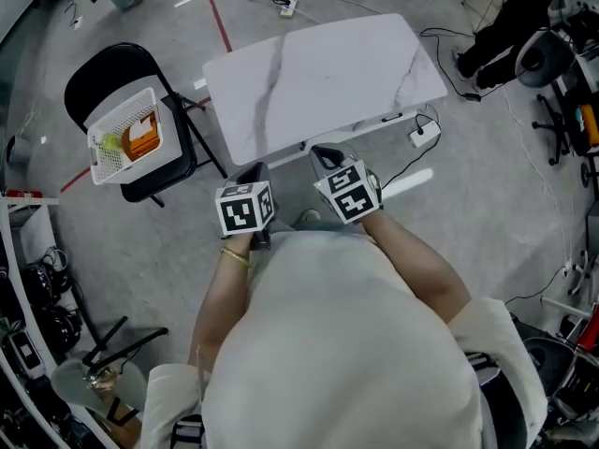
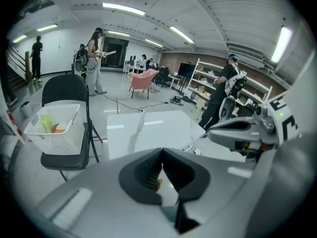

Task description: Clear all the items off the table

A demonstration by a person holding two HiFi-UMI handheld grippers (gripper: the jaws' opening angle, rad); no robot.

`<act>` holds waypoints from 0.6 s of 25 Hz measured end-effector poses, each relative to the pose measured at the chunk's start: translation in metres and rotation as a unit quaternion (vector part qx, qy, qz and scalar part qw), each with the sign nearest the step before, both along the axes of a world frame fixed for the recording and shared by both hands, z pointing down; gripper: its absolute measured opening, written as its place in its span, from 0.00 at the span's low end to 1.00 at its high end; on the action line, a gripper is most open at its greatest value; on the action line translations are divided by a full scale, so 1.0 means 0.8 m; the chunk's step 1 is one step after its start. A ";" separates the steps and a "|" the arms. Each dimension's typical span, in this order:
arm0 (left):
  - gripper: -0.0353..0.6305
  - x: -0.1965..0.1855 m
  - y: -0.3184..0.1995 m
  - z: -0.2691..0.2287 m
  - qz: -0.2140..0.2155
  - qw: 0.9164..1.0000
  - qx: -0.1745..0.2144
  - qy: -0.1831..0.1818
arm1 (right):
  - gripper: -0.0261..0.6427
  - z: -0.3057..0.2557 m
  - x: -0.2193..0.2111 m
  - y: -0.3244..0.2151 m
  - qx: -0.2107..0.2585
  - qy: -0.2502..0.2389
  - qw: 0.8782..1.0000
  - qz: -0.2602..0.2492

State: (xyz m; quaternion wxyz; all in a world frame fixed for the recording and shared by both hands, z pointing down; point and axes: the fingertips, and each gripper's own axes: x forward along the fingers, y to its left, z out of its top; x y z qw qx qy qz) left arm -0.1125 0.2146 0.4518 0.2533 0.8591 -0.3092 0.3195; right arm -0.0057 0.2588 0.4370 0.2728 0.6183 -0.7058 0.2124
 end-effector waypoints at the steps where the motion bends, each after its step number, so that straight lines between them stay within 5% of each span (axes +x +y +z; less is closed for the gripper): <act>1: 0.07 0.002 0.001 0.000 0.003 1.000 0.001 -0.001 | 0.03 0.000 0.001 0.001 0.002 -0.003 1.000 0.002; 15: 0.07 0.007 0.000 -0.009 0.017 1.000 0.011 -0.003 | 0.03 -0.004 0.004 0.000 0.013 -0.038 0.999 0.024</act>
